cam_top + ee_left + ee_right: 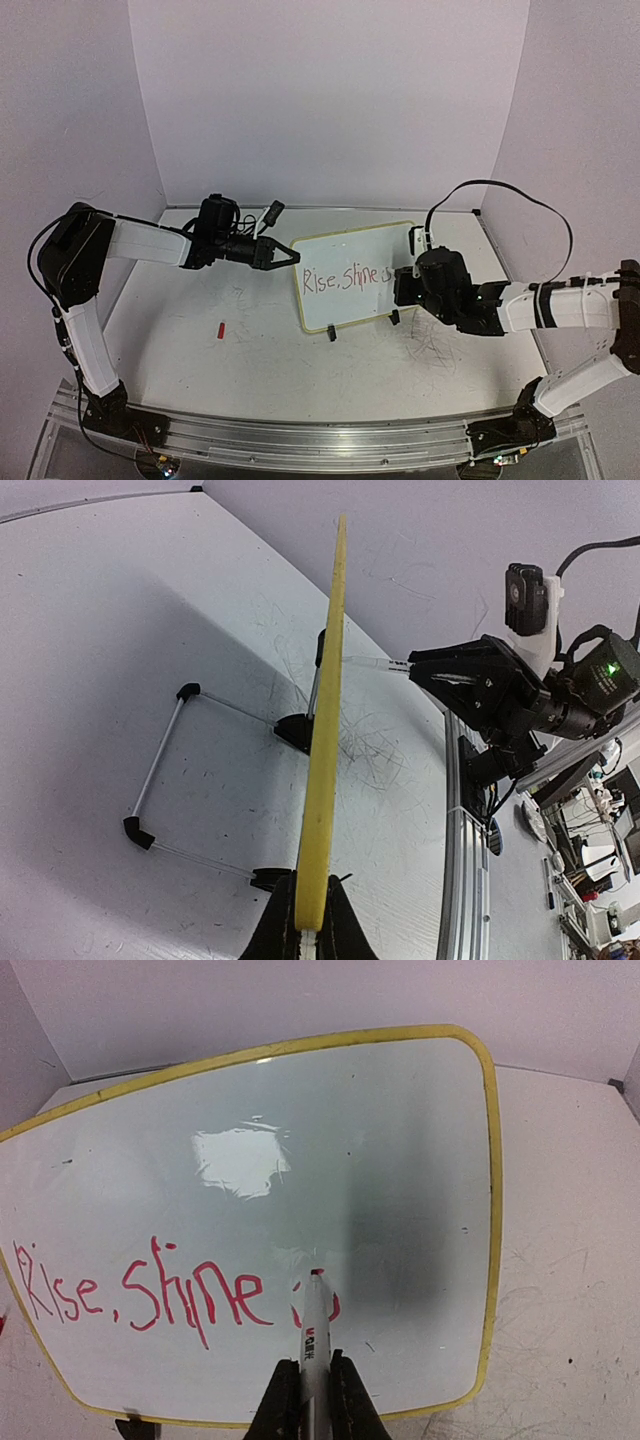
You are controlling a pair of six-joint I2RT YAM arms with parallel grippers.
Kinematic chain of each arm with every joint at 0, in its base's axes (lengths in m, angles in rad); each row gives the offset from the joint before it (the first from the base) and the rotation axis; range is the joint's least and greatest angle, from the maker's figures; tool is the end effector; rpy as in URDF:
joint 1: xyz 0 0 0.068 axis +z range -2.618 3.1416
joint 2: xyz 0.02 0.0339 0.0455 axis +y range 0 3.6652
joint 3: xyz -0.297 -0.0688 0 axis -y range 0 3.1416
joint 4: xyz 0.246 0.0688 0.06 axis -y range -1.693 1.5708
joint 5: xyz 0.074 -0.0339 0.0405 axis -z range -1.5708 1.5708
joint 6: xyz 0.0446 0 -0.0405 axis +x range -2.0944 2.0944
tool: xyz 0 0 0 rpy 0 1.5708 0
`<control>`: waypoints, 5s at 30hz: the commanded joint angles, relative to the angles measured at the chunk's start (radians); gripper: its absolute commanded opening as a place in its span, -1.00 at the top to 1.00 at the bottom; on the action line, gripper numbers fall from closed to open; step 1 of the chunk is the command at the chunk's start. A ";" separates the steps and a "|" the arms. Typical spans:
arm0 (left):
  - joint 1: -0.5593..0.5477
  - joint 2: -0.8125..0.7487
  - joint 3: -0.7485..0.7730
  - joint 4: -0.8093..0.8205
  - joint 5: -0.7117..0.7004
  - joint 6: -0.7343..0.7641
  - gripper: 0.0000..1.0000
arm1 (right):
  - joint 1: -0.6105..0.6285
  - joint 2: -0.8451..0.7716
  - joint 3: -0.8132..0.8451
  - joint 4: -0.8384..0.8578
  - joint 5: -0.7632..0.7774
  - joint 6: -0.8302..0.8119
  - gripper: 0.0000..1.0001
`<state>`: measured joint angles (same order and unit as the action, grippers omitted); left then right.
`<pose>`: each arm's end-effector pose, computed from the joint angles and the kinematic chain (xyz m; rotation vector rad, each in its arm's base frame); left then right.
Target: Write a sentence on the whiteboard
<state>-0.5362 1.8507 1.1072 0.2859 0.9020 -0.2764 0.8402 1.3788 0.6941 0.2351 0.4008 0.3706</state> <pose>0.3388 -0.2421 0.2317 0.8730 1.9414 -1.4079 0.2101 0.2084 0.2459 -0.2158 1.9906 0.3778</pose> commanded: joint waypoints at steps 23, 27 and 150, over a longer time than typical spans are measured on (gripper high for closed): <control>-0.018 -0.011 0.031 -0.057 -0.032 0.026 1.00 | -0.002 -0.007 -0.042 -0.048 -0.076 0.032 1.00; -0.018 -0.010 0.032 -0.057 -0.031 0.026 1.00 | -0.003 -0.012 -0.045 -0.061 -0.072 0.034 1.00; -0.024 -0.018 0.037 -0.079 -0.037 0.046 1.00 | -0.062 -0.027 0.006 0.018 -0.023 -0.014 1.00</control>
<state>-0.5404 1.8462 1.1130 0.2611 0.8944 -0.2604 0.7795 1.3359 0.6611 0.2252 0.3353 0.3717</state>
